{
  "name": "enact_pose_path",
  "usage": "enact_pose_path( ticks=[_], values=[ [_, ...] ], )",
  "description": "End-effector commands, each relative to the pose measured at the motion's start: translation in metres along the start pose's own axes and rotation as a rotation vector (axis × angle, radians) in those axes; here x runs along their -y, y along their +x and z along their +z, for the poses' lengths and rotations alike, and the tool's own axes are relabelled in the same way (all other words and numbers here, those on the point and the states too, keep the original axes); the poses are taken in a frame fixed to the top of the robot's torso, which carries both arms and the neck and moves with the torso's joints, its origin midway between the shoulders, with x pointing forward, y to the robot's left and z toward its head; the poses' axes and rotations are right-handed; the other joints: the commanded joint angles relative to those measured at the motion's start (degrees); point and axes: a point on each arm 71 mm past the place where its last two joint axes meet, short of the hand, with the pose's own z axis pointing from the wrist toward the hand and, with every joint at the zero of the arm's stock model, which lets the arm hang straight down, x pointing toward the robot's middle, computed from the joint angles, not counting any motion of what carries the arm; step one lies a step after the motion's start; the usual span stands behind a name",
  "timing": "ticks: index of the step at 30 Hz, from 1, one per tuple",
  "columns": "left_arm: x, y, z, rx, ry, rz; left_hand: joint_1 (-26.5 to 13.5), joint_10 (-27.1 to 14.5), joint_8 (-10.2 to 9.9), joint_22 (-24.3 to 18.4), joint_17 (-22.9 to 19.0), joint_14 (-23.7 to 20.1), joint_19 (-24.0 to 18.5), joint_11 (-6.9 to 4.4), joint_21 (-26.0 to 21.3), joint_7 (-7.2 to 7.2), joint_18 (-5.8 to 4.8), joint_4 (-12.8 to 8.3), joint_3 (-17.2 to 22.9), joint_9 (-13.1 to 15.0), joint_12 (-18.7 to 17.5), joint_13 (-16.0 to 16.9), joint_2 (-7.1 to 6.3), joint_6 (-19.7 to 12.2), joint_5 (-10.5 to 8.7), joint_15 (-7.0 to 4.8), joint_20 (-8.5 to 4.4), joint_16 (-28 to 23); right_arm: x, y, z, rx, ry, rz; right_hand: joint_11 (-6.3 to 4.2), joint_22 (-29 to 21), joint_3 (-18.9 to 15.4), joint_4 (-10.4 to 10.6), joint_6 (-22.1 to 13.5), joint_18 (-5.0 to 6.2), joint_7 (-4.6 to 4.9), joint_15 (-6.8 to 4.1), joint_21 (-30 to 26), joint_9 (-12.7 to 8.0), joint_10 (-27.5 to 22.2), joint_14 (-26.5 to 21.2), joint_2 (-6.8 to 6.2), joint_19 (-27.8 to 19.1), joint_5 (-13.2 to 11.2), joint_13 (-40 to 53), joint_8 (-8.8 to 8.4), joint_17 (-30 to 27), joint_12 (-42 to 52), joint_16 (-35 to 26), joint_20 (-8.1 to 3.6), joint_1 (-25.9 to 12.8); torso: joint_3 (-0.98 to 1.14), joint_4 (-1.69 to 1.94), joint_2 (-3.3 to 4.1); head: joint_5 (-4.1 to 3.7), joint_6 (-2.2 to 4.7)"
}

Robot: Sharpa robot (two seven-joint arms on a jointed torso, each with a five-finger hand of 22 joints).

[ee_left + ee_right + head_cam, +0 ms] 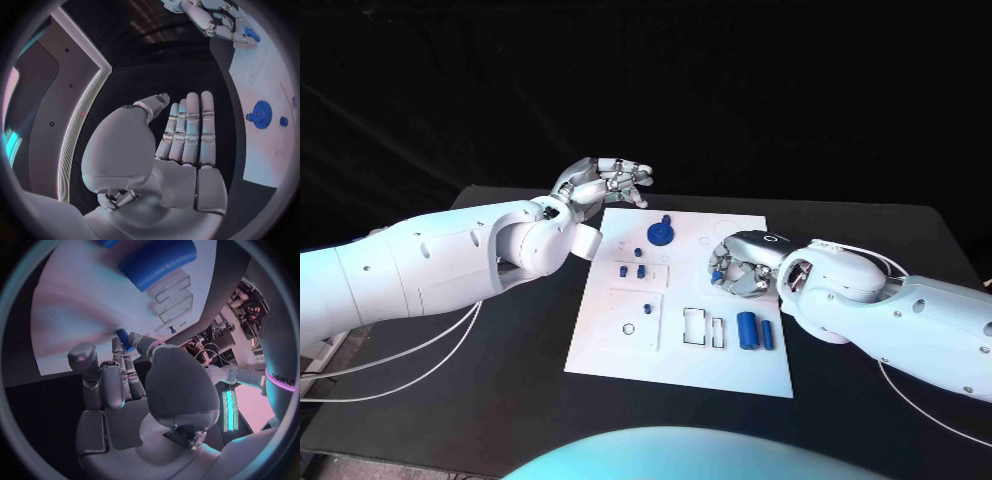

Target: Assemble the parts on the task board

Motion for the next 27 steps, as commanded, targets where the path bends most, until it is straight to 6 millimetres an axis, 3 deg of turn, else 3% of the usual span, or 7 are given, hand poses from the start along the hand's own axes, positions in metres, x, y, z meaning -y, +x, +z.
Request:
enact_pose_path(
  ticks=[1,7,12,21,27],
  values=[
    [0.001,0.002,0.000,-0.016,0.005,-0.011,0.36,0.19,-0.21,-0.09,0.13,-0.10,0.05,0.36,-0.38,0.29,0.62,-0.25,-0.21,0.08,-0.33,-0.03,0.43,0.05,0.26,0.44,0.21,-0.34,0.001,0.000,0.000,0.026,0.011,-0.012,-0.16,0.17,0.66,0.04,0.77,-0.39,-0.10,-0.45,0.35,0.23,0.77,2.20,1.01,0.36,-0.51,0.19,0.56,0.09,0.34,0.33,-0.28,0.11,0.02,-0.03,0.02,0.06,-0.10],
    [0.001,0.002,0.000,-0.016,0.004,-0.011,0.36,0.19,-0.21,-0.09,0.13,-0.10,0.05,0.36,-0.38,0.29,0.62,-0.25,-0.21,0.08,-0.33,-0.03,0.43,0.05,0.26,0.44,0.21,-0.34,0.000,-0.001,0.001,0.063,0.023,-0.011,-0.61,0.56,1.55,-0.25,1.80,-0.47,-0.53,-0.84,0.71,0.83,1.82,2.25,2.12,0.61,-1.48,0.47,1.60,0.12,0.67,0.54,-0.64,0.63,0.00,-0.02,0.01,0.00,-0.19],
    [0.001,0.001,0.000,-0.015,0.004,-0.011,0.36,0.19,-0.21,-0.09,0.13,-0.10,0.05,0.36,-0.38,0.29,0.62,-0.25,-0.21,0.08,-0.33,-0.03,0.43,0.05,0.26,0.44,0.21,-0.34,0.000,-0.003,0.000,0.104,0.025,-0.004,-0.82,0.85,1.81,-0.48,2.39,-0.54,-0.77,-1.01,1.03,1.28,2.31,2.29,2.41,0.81,-1.48,0.65,2.33,0.15,0.85,0.64,-0.81,0.76,-0.04,0.06,-0.02,-0.04,-0.23],
    [0.001,0.000,0.001,-0.011,0.004,-0.009,0.36,0.19,-0.21,-0.09,0.13,-0.10,0.05,0.36,-0.38,0.29,0.62,-0.25,-0.21,0.08,-0.33,-0.03,0.43,0.05,0.26,0.44,0.21,-0.34,-0.002,-0.015,-0.014,0.193,0.013,0.014,-0.94,1.14,2.07,-0.67,2.53,-0.62,-0.84,-1.13,1.39,1.55,2.63,2.33,2.62,1.02,-1.21,0.76,2.73,0.23,0.94,0.75,-0.92,0.89,-0.14,-0.10,-0.13,0.07,-0.10],
    [0.000,-0.001,0.001,-0.009,0.004,-0.008,0.36,0.21,-0.21,-0.10,0.17,-0.09,0.07,0.36,-0.40,0.29,0.63,-0.26,-0.23,0.09,-0.41,-0.02,0.52,0.06,0.26,0.44,0.23,-0.37,-0.018,-0.028,-0.024,0.244,-0.037,0.036,-0.95,1.29,2.07,-0.69,2.58,-0.67,-0.85,-1.15,1.60,1.62,2.72,2.35,2.57,1.13,-1.18,0.79,2.83,0.30,0.97,0.81,-0.94,0.85,-0.07,-0.07,-0.07,0.14,0.01]
  ],
)
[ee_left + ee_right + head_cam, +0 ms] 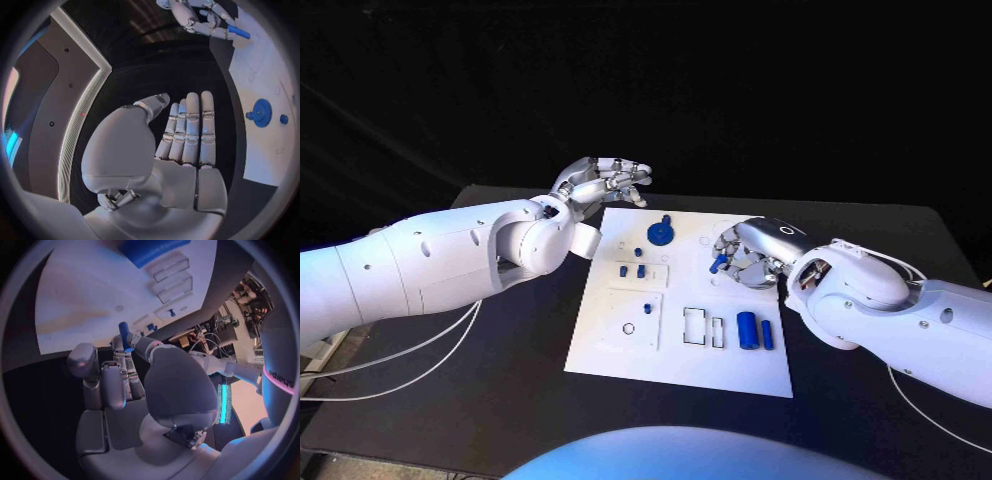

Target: Assemble the parts on the task board

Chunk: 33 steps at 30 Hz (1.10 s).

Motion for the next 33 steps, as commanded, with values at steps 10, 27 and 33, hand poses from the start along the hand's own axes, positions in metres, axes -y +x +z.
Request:
enact_pose_path(
  ticks=[10,27,33],
  values=[
    [-0.001,0.005,0.004,-0.022,0.007,-0.014,0.36,0.21,-0.21,-0.10,0.10,-0.09,0.06,0.36,-0.41,0.29,0.63,-0.26,-0.23,0.09,-0.41,-0.03,0.52,0.06,0.26,0.44,0.23,-0.37,-0.060,0.007,0.004,0.040,-0.133,0.074,0.00,0.00,0.38,0.06,0.44,-0.64,-0.08,-0.37,0.20,0.87,0.67,2.36,0.29,0.28,0.50,0.07,0.74,0.03,0.26,0.39,-0.15,-0.13,0.04,0.06,-0.02,0.74,0.14],
    [-0.003,0.013,0.009,-0.037,0.008,-0.020,0.35,0.22,-0.22,-0.11,0.12,-0.09,0.07,0.36,-0.42,0.29,0.63,-0.27,-0.25,0.09,-0.45,-0.03,0.57,0.06,0.26,0.44,0.23,-0.40,-0.123,0.061,0.016,-0.068,-0.254,0.178,0.10,-0.26,0.63,-0.22,0.04,-0.55,0.12,-0.36,-0.28,1.03,0.54,2.32,0.22,0.09,1.02,0.09,0.82,-0.19,0.09,0.33,-0.21,-0.08,0.07,0.11,0.16,2.22,-0.01],
    [-0.003,0.013,0.009,-0.038,0.007,-0.021,0.36,0.24,-0.22,-0.12,0.13,-0.10,0.07,0.36,-0.44,0.28,0.63,-0.29,-0.26,0.10,-0.48,-0.02,0.62,0.07,0.26,0.44,0.24,-0.42,-0.125,0.074,0.019,-0.105,-0.247,0.177,0.14,-0.32,0.65,-0.21,-0.04,-0.53,0.17,-0.33,-0.39,1.05,0.50,2.31,0.22,0.04,1.08,0.09,0.82,-0.23,0.06,0.31,-0.21,-0.13,0.12,0.08,0.17,2.65,-0.49]
  ],
)
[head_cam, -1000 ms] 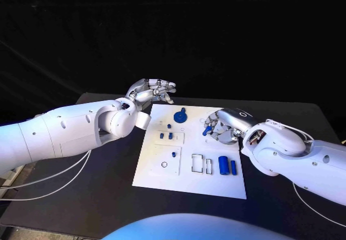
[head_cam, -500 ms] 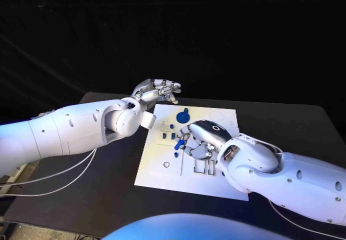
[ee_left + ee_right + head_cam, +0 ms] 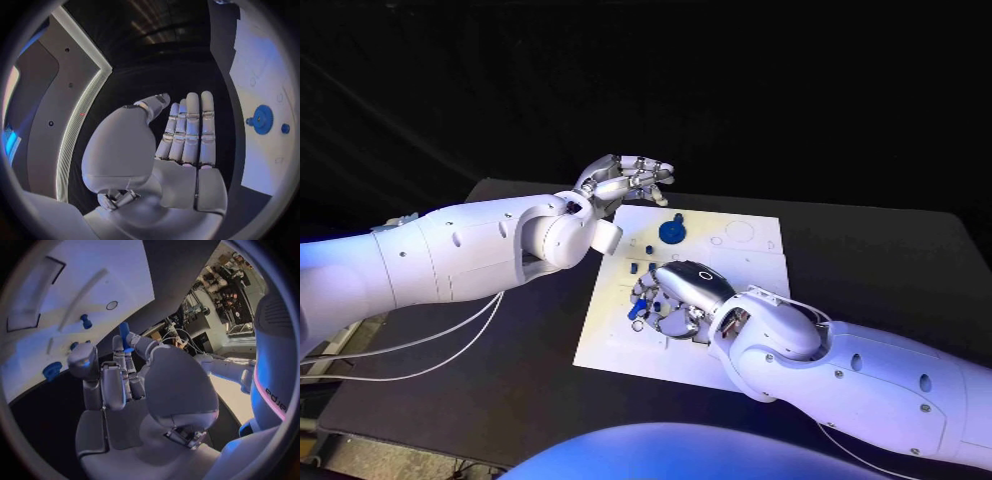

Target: Assemble the parts on the task board

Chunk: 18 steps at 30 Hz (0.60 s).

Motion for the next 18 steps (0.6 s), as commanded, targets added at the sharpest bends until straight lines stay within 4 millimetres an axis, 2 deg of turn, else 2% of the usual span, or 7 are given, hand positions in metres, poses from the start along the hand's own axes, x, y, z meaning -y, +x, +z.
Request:
enact_pose_path(
  ticks=[1,8,18],
  values=[
    [0.001,0.003,0.000,-0.018,0.007,-0.012,0.13,0.24,-0.22,-0.07,0.09,-0.10,0.07,0.36,-0.23,0.28,0.63,-0.13,-0.10,0.08,-0.26,-0.03,0.38,0.07,0.26,0.44,0.24,-0.19,0.001,0.006,0.002,-0.035,-0.001,-0.004,0.14,-0.08,0.43,0.03,0.46,-0.52,0.11,-0.33,-0.41,1.05,0.08,2.32,0.23,0.02,0.20,0.07,0.18,-0.07,0.06,0.10,-0.21,-0.16,0.00,-0.05,-0.02,0.23,-0.34],
    [0.001,0.002,0.000,-0.018,0.006,-0.011,0.13,0.24,-0.22,-0.07,0.09,-0.10,0.07,0.36,-0.23,0.28,0.63,-0.13,-0.10,0.08,-0.26,-0.03,0.38,0.07,0.26,0.44,0.24,-0.19,0.007,0.012,0.004,-0.062,0.018,-0.021,0.20,-0.08,0.37,0.05,0.35,-0.53,0.16,-0.28,-0.44,1.10,0.04,2.31,0.14,0.00,0.19,0.08,0.21,-0.13,0.02,0.09,-0.19,-0.33,0.03,-0.09,-0.02,0.24,-0.61],
    [0.001,0.002,0.000,-0.018,0.005,-0.012,0.13,0.24,-0.22,-0.07,0.09,-0.10,0.07,0.36,-0.23,0.28,0.63,-0.13,-0.10,0.08,-0.26,-0.03,0.38,0.07,0.26,0.44,0.24,-0.19,0.013,0.016,0.006,-0.095,0.038,-0.036,0.22,-0.05,0.34,0.09,0.30,-0.55,0.18,-0.25,-0.41,1.14,0.03,2.28,0.10,0.02,0.18,0.10,0.24,-0.26,0.01,0.02,-0.17,-0.44,0.03,-0.07,-0.09,0.18,-0.48]
  ],
)
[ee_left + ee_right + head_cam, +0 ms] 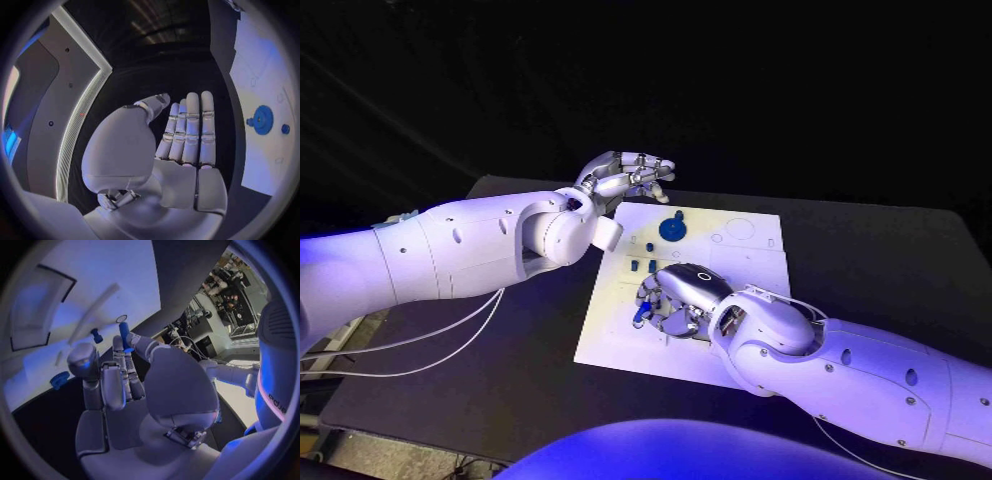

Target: Assemble the parts on the task board

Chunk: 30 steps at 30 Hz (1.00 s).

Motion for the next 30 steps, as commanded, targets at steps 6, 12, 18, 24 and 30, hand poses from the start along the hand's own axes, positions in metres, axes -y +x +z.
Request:
enact_pose_path(
  ticks=[6,12,18,24,30],
  values=[
    [0.001,0.002,0.001,-0.018,0.006,-0.011,0.10,0.24,-0.21,-0.09,0.08,-0.12,0.06,0.36,-0.26,0.27,0.63,-0.14,-0.15,0.07,-0.33,-0.02,0.41,0.09,0.25,0.45,0.25,-0.24,0.001,0.006,0.002,-0.053,0.005,-0.023,0.19,-0.01,0.33,0.10,0.30,-0.54,-0.08,-0.24,-0.24,1.14,0.02,2.28,0.10,0.00,0.18,0.07,0.29,-0.05,0.01,0.05,-0.16,-0.49,0.04,-0.03,0.02,0.00,0.05],
    [0.001,0.002,0.000,-0.017,0.005,-0.011,0.10,0.24,-0.21,-0.09,0.08,-0.12,0.06,0.36,-0.26,0.27,0.63,-0.14,-0.15,0.07,-0.33,-0.02,0.41,0.09,0.25,0.45,0.25,-0.24,0.001,0.008,0.002,-0.061,0.006,-0.025,0.19,-0.01,0.33,0.10,0.30,-0.54,-0.08,-0.24,-0.24,1.14,0.02,2.28,0.10,0.00,0.18,0.07,0.29,-0.05,0.01,0.05,-0.16,-0.49,0.01,0.00,0.07,-0.02,-0.02],
    [0.001,0.002,0.000,-0.017,0.005,-0.011,0.10,0.24,-0.21,-0.09,0.08,-0.12,0.06,0.36,-0.26,0.27,0.63,-0.14,-0.15,0.07,-0.33,-0.02,0.41,0.09,0.25,0.45,0.25,-0.24,0.000,0.010,0.003,-0.072,0.006,-0.040,0.19,-0.01,0.33,0.10,0.30,-0.54,-0.08,-0.24,-0.24,1.14,0.02,2.28,0.10,0.00,0.18,0.07,0.29,-0.05,0.01,0.05,-0.16,-0.49,0.02,0.03,0.08,-0.10,-0.06],
    [0.001,0.002,0.000,-0.018,0.005,-0.011,0.10,0.24,-0.21,-0.09,0.08,-0.12,0.06,0.36,-0.26,0.27,0.63,-0.14,-0.15,0.07,-0.33,-0.02,0.41,0.09,0.25,0.45,0.25,-0.24,-0.003,0.012,0.004,-0.079,0.001,-0.066,0.26,-0.16,0.13,0.03,0.01,-0.48,-0.02,-0.17,-0.57,1.27,-0.11,2.25,-0.28,-0.18,-0.12,0.12,0.36,-0.12,-0.09,0.05,-0.11,-0.82,0.00,0.00,0.05,-0.08,-0.11],
    [0.001,0.003,0.000,-0.018,0.004,-0.011,0.10,0.24,-0.21,-0.09,0.08,-0.12,0.06,0.36,-0.26,0.27,0.63,-0.14,-0.15,0.07,-0.33,-0.02,0.41,0.09,0.25,0.45,0.25,-0.24,-0.009,0.014,0.006,-0.080,-0.015,-0.075,0.76,-0.26,-0.44,0.28,-2.70,-0.45,0.82,0.22,-1.01,0.80,-0.39,2.17,-1.63,-0.41,0.95,0.39,-1.09,-0.22,-0.18,0.14,0.19,-2.08,0.00,0.02,0.06,-0.20,-0.18]
  ],
)
